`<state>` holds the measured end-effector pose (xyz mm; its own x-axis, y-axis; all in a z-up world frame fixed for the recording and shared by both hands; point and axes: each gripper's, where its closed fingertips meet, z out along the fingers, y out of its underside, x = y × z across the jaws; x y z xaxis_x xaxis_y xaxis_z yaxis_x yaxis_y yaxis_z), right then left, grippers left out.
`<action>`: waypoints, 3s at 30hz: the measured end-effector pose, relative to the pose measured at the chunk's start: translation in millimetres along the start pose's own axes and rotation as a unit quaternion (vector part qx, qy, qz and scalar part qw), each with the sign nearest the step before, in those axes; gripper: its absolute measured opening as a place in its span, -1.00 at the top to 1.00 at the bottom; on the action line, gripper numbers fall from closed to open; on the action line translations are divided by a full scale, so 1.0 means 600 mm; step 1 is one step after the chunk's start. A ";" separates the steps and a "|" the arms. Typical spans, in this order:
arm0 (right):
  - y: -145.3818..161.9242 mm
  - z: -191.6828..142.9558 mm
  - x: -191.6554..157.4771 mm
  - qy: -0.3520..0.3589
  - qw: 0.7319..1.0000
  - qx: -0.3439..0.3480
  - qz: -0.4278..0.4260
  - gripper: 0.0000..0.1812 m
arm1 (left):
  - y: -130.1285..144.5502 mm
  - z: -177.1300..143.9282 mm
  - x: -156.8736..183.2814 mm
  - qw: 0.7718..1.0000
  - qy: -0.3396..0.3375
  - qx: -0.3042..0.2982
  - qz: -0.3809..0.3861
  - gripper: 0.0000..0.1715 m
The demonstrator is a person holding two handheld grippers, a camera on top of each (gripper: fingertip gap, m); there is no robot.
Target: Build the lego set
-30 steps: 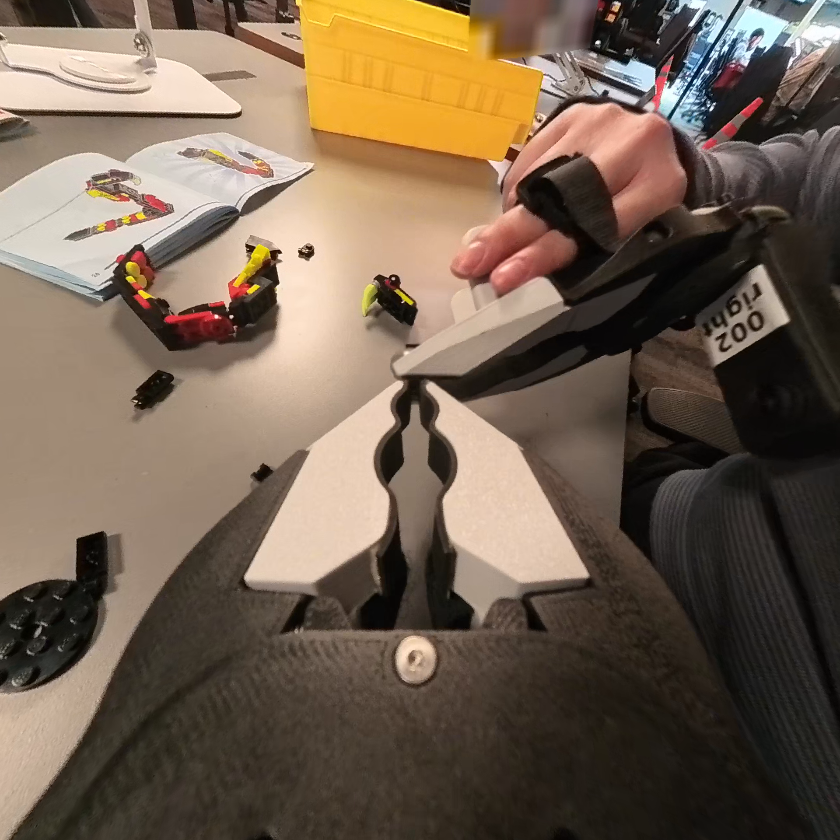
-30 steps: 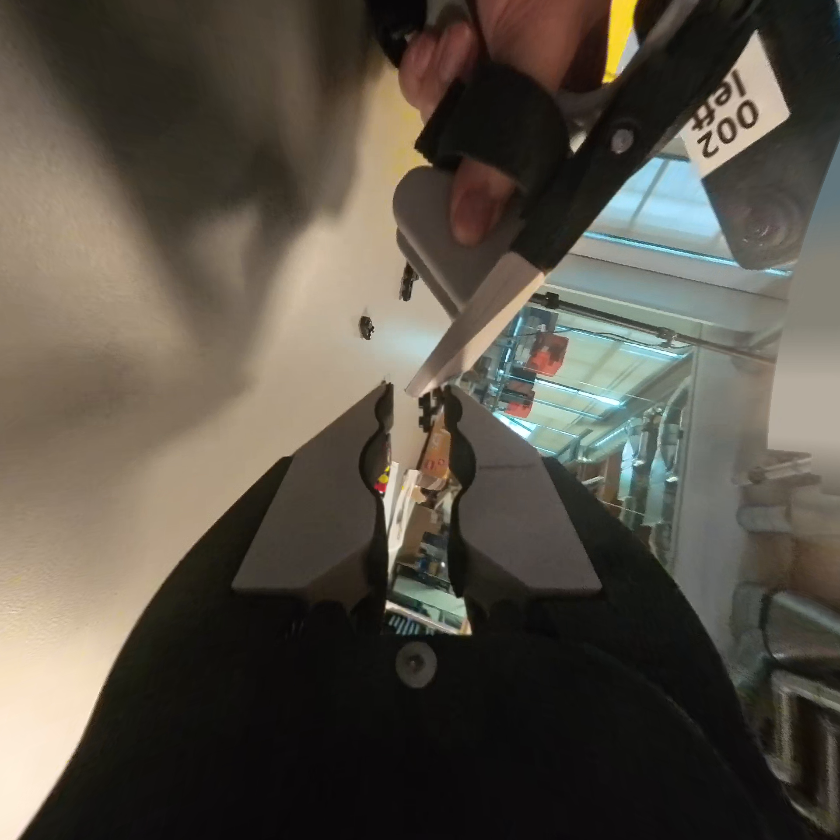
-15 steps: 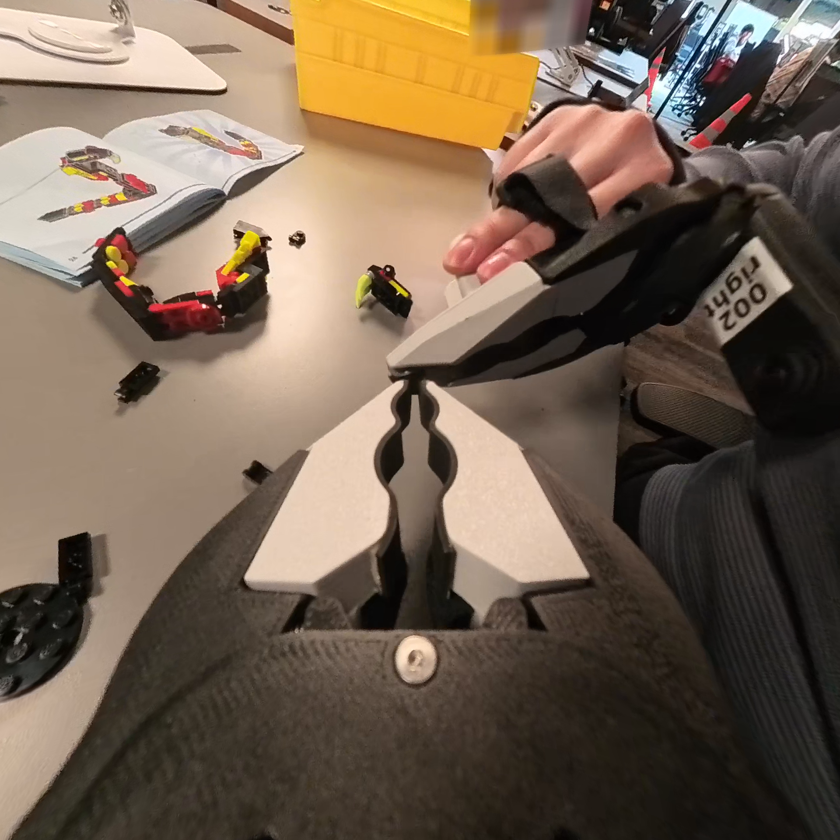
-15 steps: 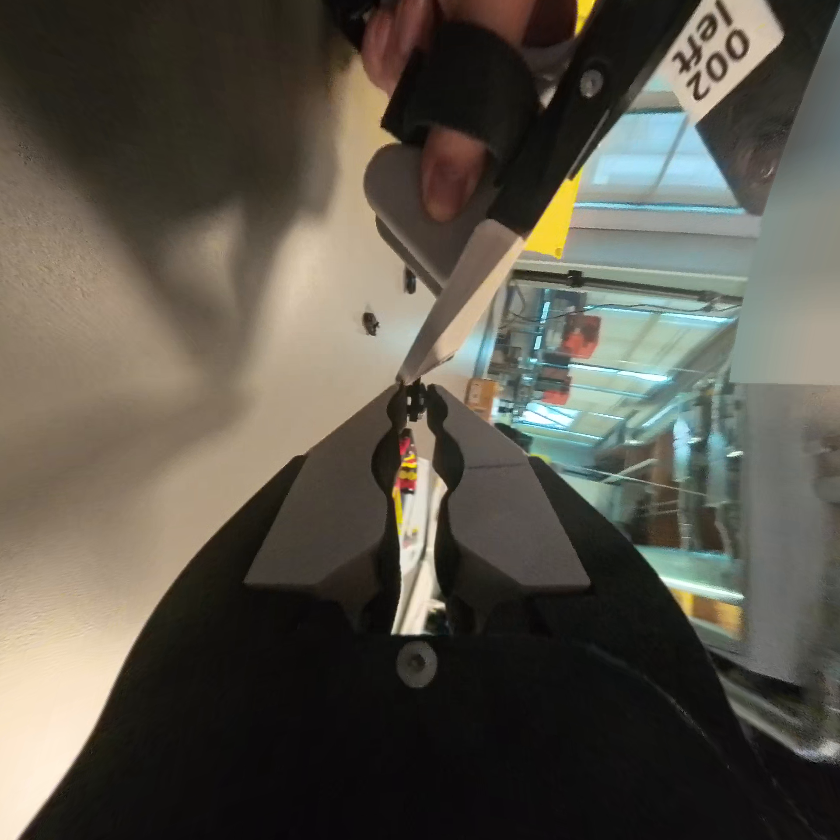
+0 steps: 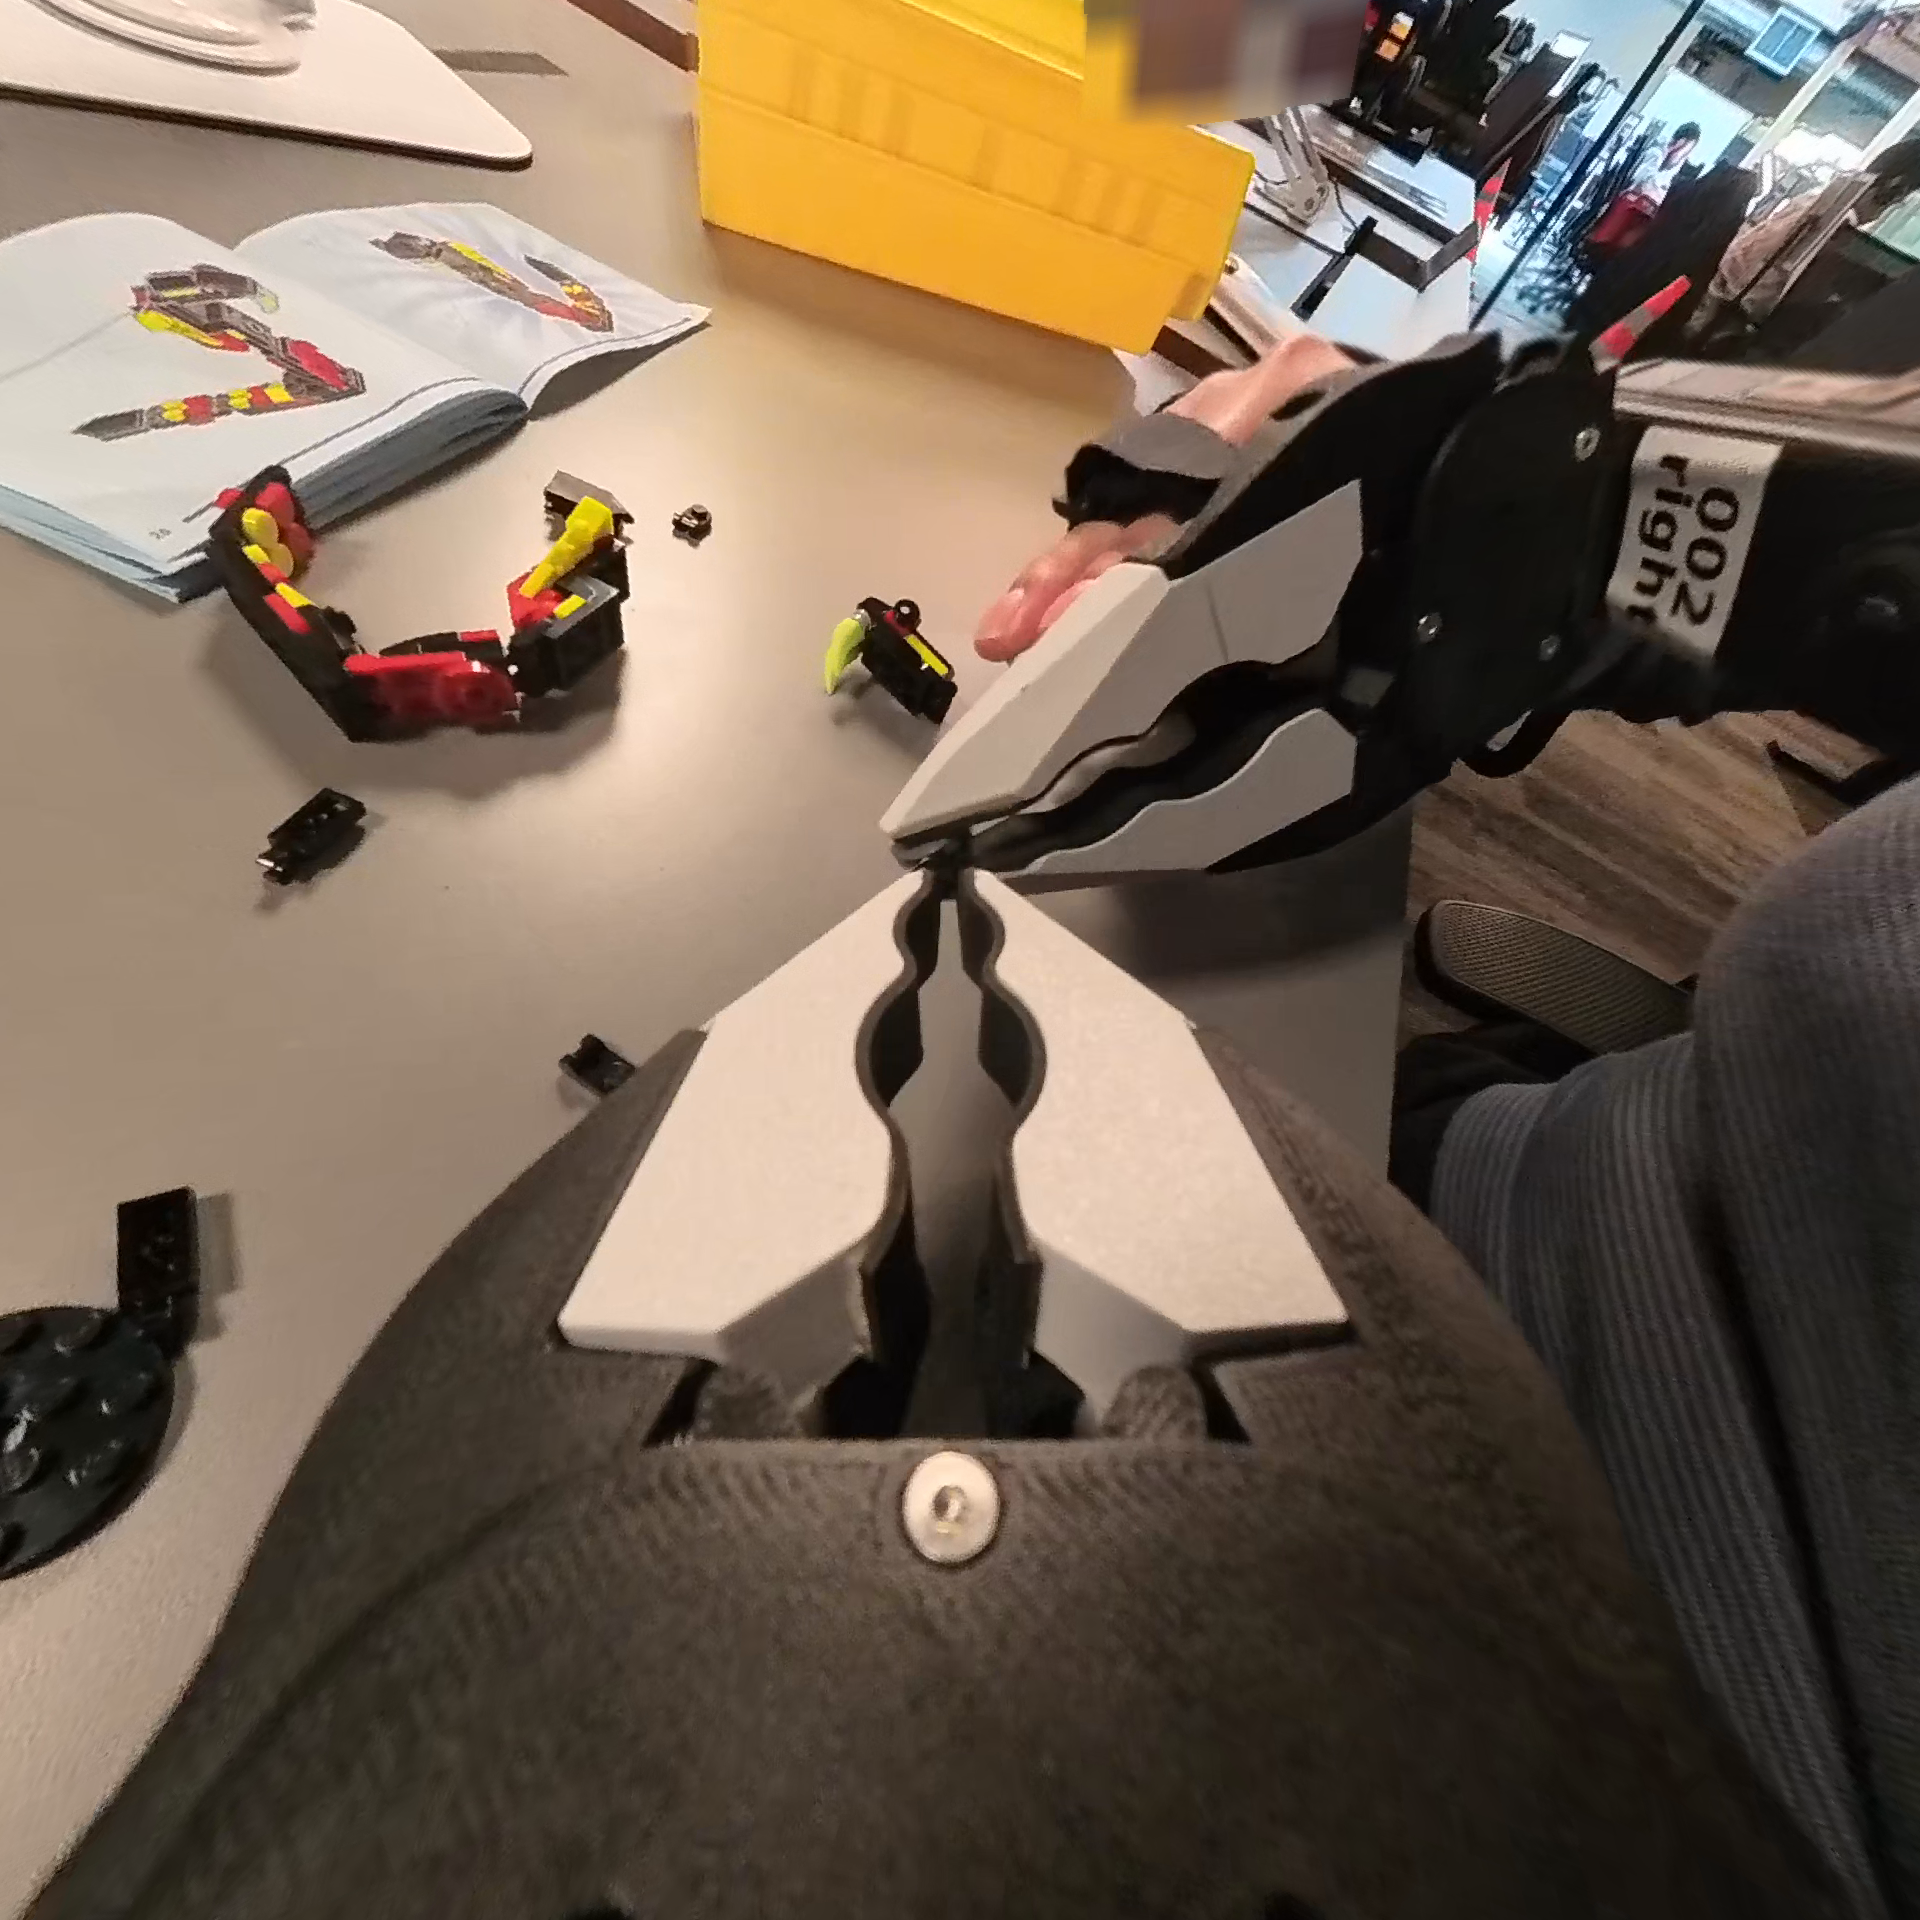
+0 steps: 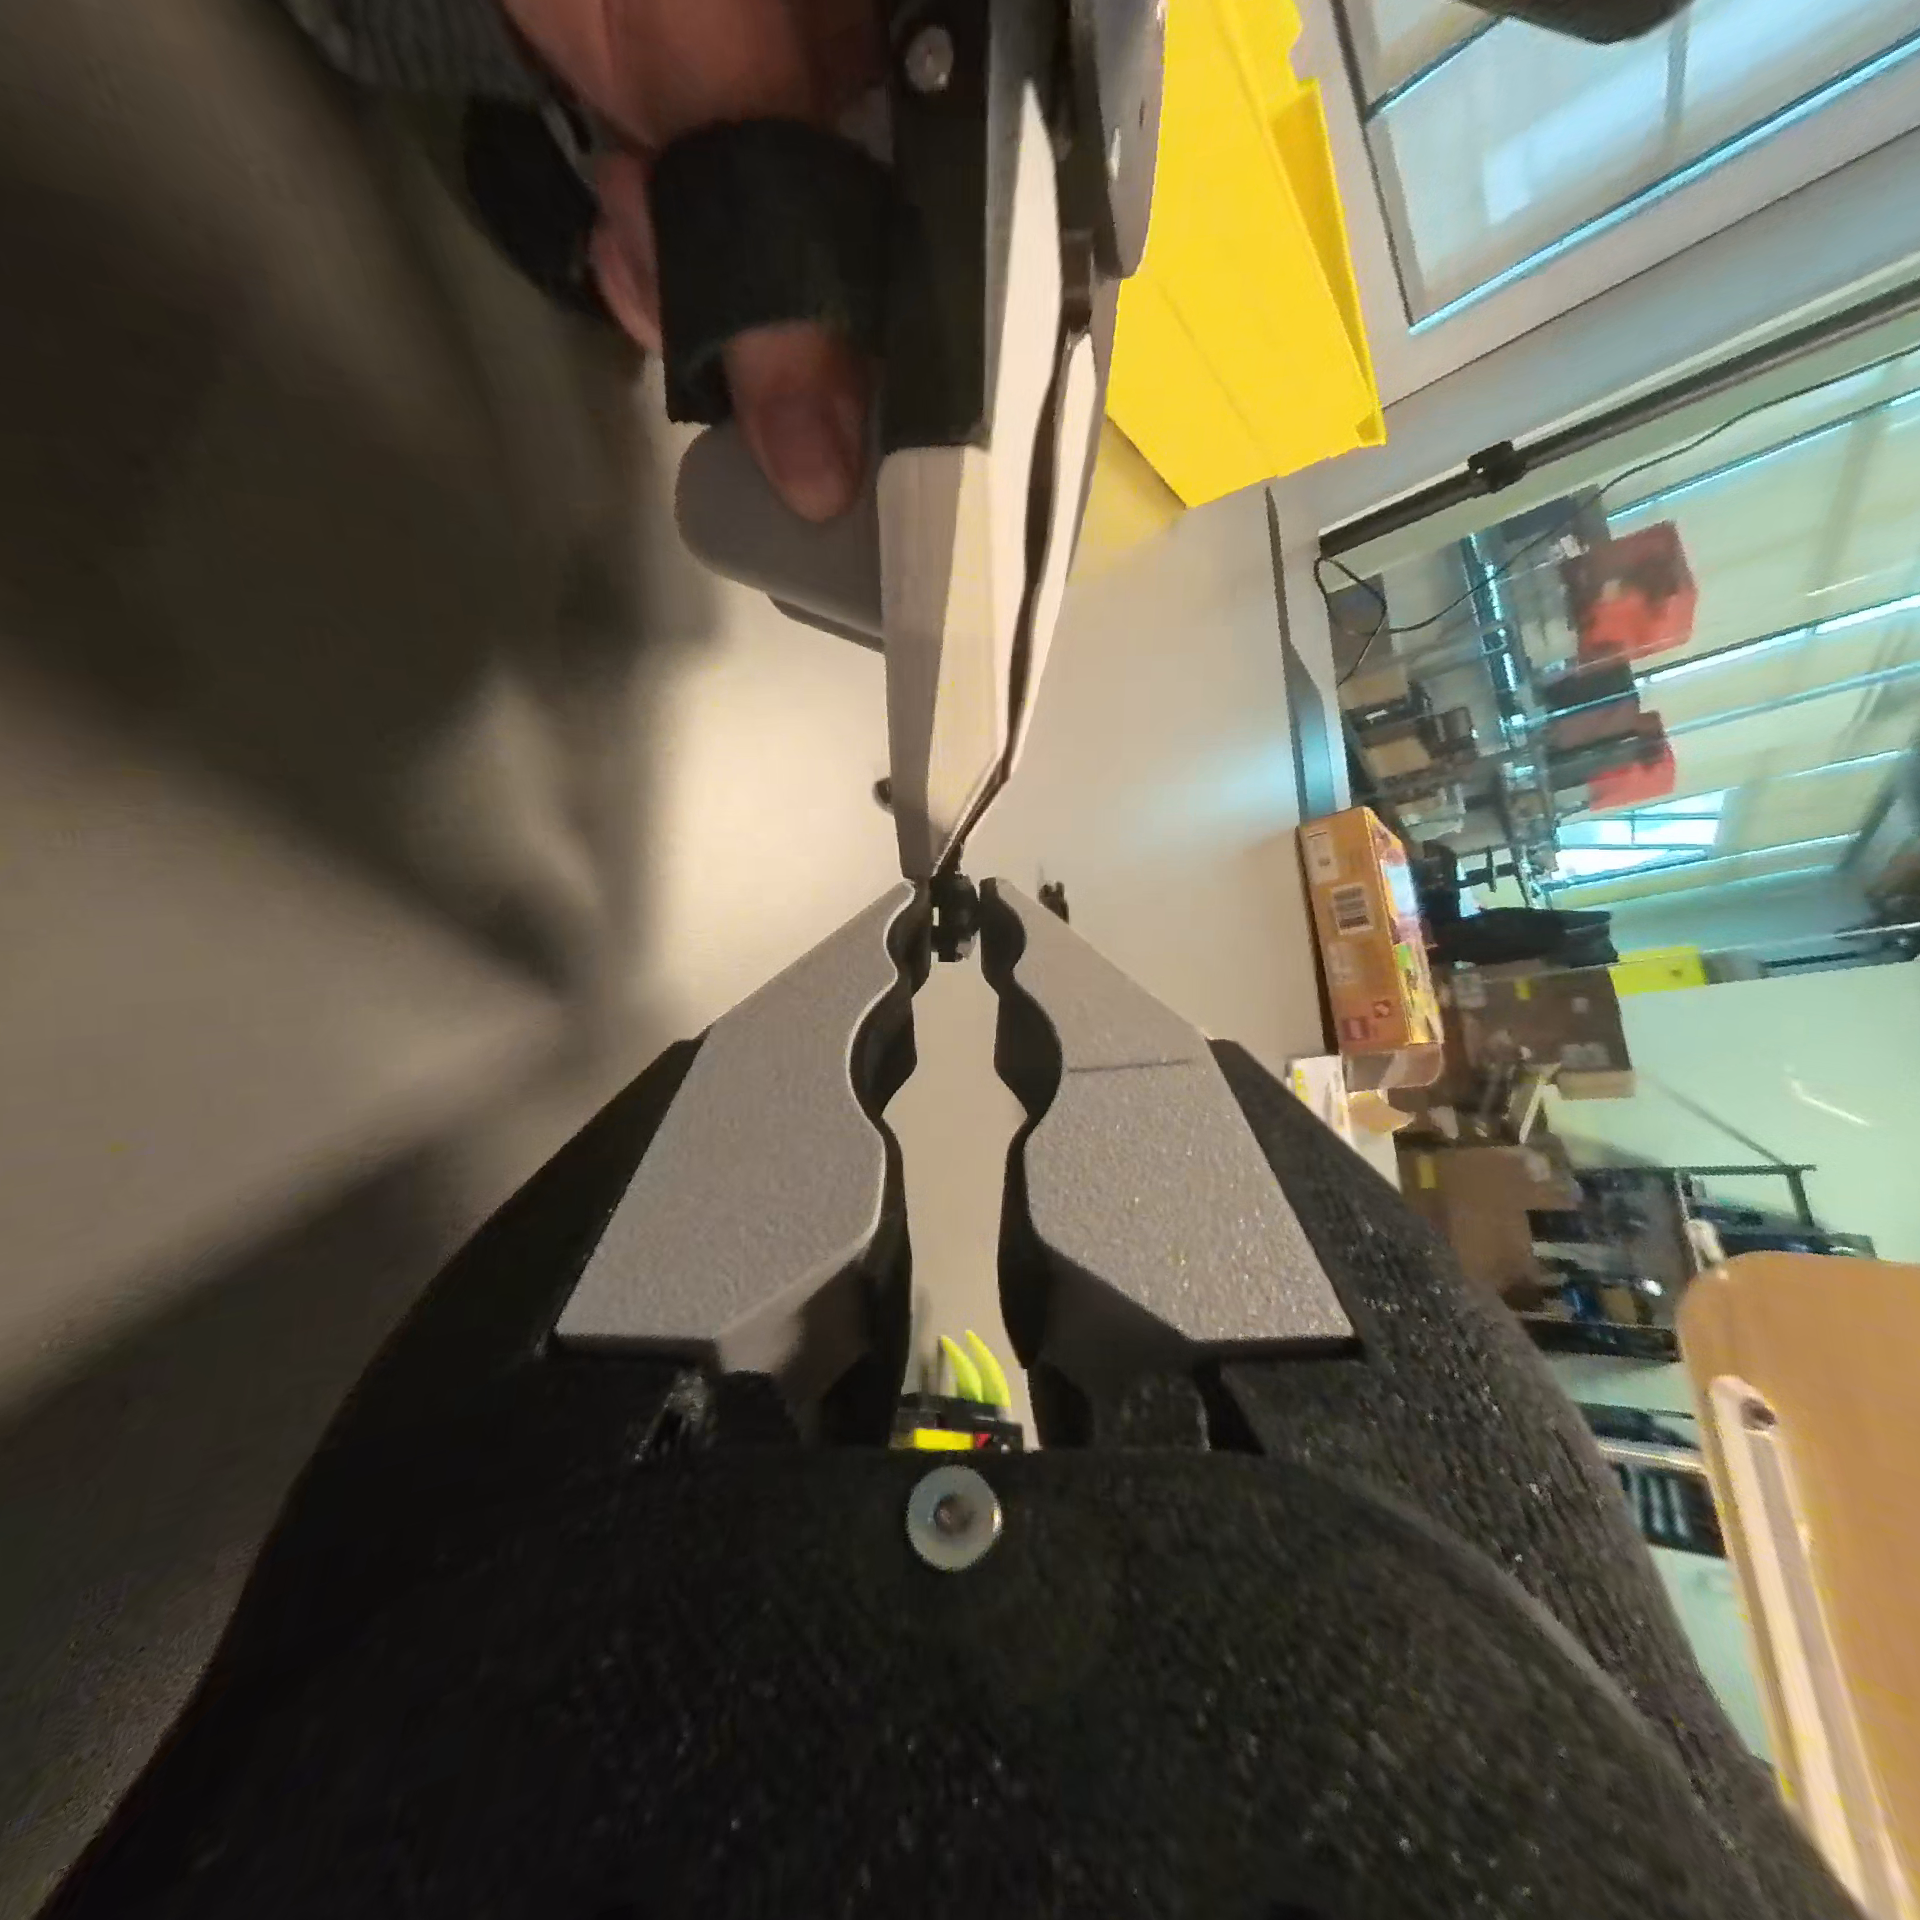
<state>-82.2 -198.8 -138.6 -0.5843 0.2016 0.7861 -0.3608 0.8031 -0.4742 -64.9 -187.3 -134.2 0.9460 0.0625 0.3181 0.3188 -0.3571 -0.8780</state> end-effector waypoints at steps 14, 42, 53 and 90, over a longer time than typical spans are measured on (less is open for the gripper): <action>-0.007 -0.006 0.024 0.180 0.953 -0.007 -0.245 0.94 | -0.006 -0.006 0.002 0.999 0.019 0.019 -0.036 0.99; -0.007 0.002 0.045 0.148 0.983 0.023 -0.102 0.93 | -0.030 -0.018 -0.006 0.997 -0.019 0.073 -0.008 0.89; 0.011 0.016 -0.001 -0.039 0.997 0.023 0.064 0.93 | 0.009 -0.009 -0.010 0.931 -0.141 -0.028 0.335 0.83; 0.026 0.007 0.068 0.158 0.986 0.053 -0.025 0.93 | -0.045 -0.024 -0.032 0.949 -0.194 0.078 0.238 0.79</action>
<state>-114.8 -180.5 -115.8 -0.3144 0.3421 0.8855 -0.4669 0.7565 -0.4580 -92.4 -192.5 -111.5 0.9255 0.2788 -0.2563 -0.1727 -0.2914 -0.9409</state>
